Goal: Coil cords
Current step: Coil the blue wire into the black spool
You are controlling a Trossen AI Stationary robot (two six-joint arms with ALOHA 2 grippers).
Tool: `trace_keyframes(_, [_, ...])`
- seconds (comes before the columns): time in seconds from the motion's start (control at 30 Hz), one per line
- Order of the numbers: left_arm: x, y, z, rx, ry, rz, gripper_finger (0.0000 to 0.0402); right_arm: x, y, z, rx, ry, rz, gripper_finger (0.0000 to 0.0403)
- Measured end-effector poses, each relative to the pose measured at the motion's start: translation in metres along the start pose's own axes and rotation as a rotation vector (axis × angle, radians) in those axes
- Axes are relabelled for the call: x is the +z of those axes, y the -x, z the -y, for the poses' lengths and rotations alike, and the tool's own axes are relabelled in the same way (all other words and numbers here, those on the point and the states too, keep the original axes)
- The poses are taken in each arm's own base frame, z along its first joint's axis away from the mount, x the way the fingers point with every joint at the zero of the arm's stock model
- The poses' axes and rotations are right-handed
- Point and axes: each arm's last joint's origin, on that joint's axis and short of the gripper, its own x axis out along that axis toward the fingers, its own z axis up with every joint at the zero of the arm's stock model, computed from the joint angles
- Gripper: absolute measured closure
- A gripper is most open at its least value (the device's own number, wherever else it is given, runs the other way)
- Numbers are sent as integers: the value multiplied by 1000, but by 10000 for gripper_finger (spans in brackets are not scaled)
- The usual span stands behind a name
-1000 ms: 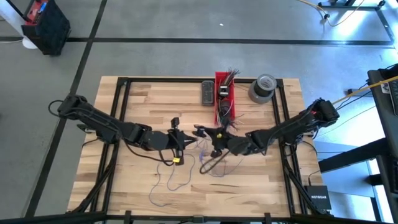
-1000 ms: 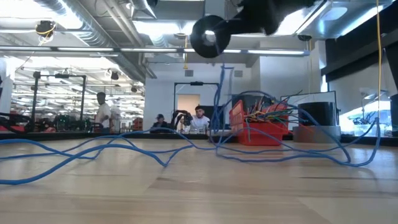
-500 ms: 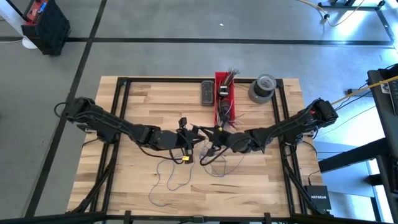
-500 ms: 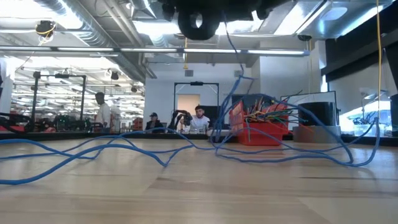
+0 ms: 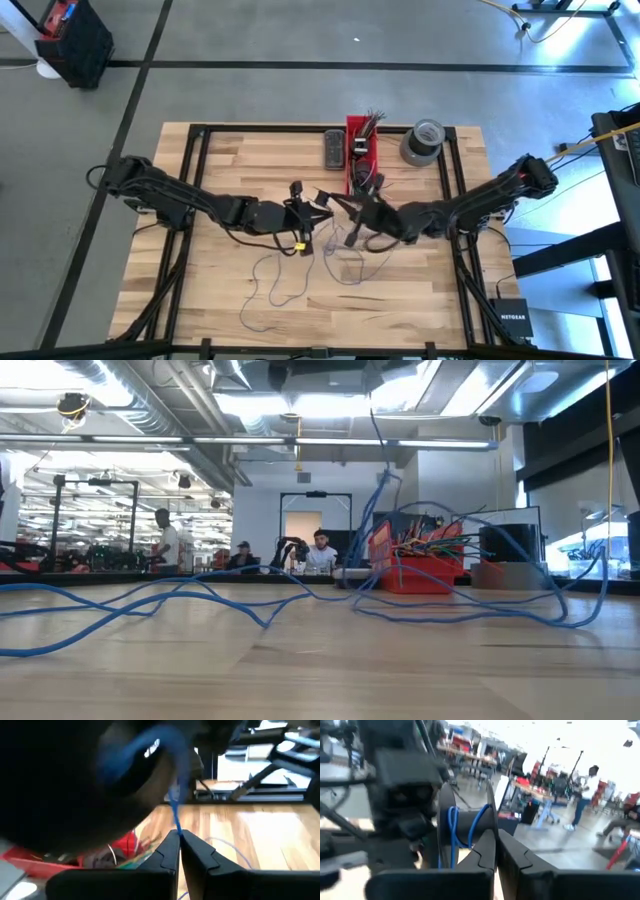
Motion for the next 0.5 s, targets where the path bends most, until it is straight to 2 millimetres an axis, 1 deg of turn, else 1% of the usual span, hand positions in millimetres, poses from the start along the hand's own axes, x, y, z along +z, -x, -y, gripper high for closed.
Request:
trace_keyframes(0.1, [-3,0,0,-2,-23,-16,394,15,10,4,2,-20,64,395])
trace_keyframes(0.2, [-12,-2,2,-11,-58,-65,394,36,23,11,-1,-69,157,395])
trace_keyframes(0.23, [-15,-3,2,-9,-70,-87,394,40,26,12,5,-68,176,395])
trace_keyframes(0.33, [-8,-1,-2,4,-51,-54,394,47,36,11,38,-44,207,395])
trace_keyframes(0.43, [-10,-3,-3,11,-53,-66,394,64,45,15,39,-48,248,395])
trace_keyframes(0.5, [-13,-3,-3,10,-66,-91,394,70,49,13,38,-28,242,395])
